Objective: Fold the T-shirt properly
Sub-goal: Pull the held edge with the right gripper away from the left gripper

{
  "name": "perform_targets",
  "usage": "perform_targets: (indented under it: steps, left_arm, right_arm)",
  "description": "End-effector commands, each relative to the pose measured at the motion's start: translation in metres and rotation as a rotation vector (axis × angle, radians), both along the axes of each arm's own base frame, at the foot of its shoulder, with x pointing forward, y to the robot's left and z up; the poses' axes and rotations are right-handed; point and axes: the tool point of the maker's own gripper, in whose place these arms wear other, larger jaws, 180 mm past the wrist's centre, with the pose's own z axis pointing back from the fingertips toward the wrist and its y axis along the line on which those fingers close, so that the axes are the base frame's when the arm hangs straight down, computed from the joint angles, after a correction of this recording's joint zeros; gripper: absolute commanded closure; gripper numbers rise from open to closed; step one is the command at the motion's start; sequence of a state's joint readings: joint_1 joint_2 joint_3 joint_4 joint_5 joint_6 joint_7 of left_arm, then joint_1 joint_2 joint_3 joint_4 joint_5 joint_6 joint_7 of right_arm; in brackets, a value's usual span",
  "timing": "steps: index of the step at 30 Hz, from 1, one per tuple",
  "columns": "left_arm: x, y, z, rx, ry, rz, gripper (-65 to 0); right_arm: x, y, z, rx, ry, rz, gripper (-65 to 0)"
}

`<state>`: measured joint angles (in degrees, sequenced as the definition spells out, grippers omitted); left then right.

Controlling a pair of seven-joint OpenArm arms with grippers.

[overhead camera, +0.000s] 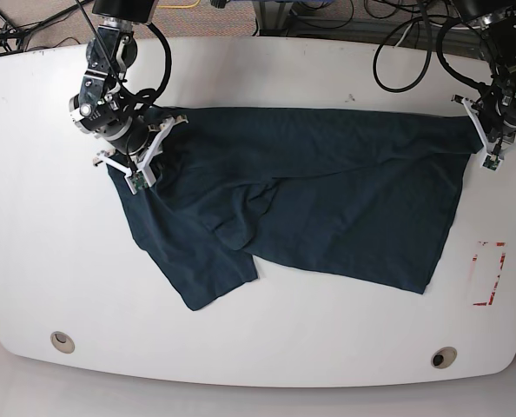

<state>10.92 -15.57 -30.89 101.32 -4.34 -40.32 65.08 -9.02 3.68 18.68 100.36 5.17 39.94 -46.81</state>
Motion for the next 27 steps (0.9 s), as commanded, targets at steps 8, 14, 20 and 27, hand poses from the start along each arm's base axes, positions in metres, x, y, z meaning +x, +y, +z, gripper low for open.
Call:
perform_targets:
  steps: [8, 14, 20, 27]
  left_arm:
    - [0.014, 0.006, 0.016, 0.025, -0.049, -0.001, 0.0]
    - [0.012, 0.007, 0.016, 0.027, -0.048, 0.001, 0.0]
    - [0.012, 0.008, 0.017, 0.031, -0.046, 0.000, 0.0]
    - [0.015, 0.011, 0.020, 0.050, -0.020, 0.018, 0.0]
  right_arm:
    - [-0.020, 0.002, 0.028, -0.031, -0.074, 0.020, 0.0]
    - [-0.041, 0.004, 0.024, -0.039, -0.045, 0.026, 0.0]
    - [-0.058, 0.004, 0.014, -0.035, -0.003, 0.027, 0.0]
    - [-0.072, 0.005, 0.015, -0.044, 0.012, 0.034, 0.0]
